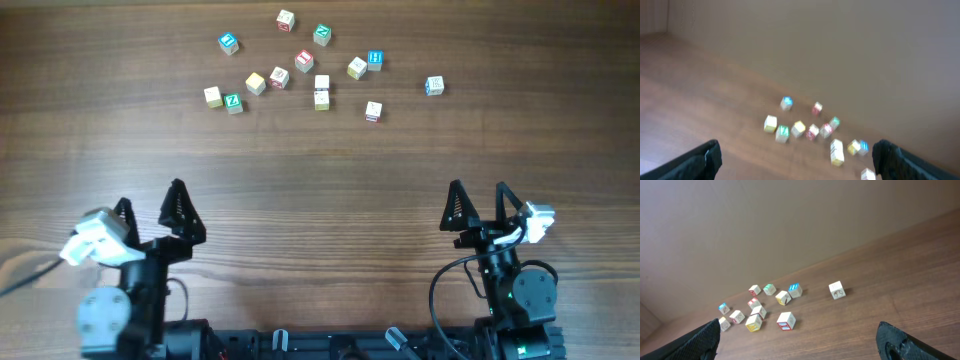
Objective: Form a horizontal line
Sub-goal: 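Raise the left arm and move the left gripper over the block cluster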
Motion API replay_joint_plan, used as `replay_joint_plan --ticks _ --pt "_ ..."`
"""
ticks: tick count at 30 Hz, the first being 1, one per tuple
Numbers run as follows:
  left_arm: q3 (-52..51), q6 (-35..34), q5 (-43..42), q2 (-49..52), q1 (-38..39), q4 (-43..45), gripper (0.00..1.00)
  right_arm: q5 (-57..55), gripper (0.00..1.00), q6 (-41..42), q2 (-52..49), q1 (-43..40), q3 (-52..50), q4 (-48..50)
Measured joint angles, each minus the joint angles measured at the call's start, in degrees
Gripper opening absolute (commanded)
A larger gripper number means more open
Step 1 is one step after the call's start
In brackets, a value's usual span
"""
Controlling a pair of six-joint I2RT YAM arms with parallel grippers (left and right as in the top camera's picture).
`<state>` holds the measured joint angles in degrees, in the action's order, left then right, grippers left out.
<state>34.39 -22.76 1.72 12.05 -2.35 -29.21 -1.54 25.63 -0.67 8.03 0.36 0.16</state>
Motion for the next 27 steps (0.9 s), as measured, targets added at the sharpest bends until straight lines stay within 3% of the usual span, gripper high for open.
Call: replay_joint_plan --ticks 6,12,14,22,23,24,25,26,27 --pt "36.28 2.8 -5.42 25.11 0.0 -15.67 1.0 0.02 1.0 0.0 -0.02 0.0 0.0 0.13" --pt "75.8 9.2 -8.55 55.76 0.0 -38.47 1.0 0.02 1.0 0.0 0.0 0.0 0.0 0.02" --pt "81.24 10.12 -8.72 64.81 0.02 -40.33 1.0 0.0 1.0 0.0 0.0 0.0 0.0 0.02" --pt "81.55 10.75 -8.94 91.14 0.04 -37.86 0.97 0.02 1.0 0.0 0.0 0.0 -0.02 0.02" --pt "81.55 10.75 -8.96 93.11 0.04 -37.03 0.9 0.02 1.0 0.0 0.0 0.0 0.0 0.04" --pt "81.55 10.88 -8.96 95.65 0.04 -35.04 0.64 0.0 0.99 0.0 0.0 0.0 0.0 0.04" --pt "81.55 11.02 -9.01 97.46 0.04 -33.88 0.19 0.0 1.0 0.0 0.0 0.0 0.0 0.04" --pt "81.55 11.15 -9.14 98.79 0.04 -33.0 0.04 0.0 0.99 0.0 0.0 0.0 0.0 0.04" --pt "81.55 11.32 -9.11 99.82 0.04 -31.95 0.04 0.02 1.0 0.0 0.0 0.0 0.0 0.04"
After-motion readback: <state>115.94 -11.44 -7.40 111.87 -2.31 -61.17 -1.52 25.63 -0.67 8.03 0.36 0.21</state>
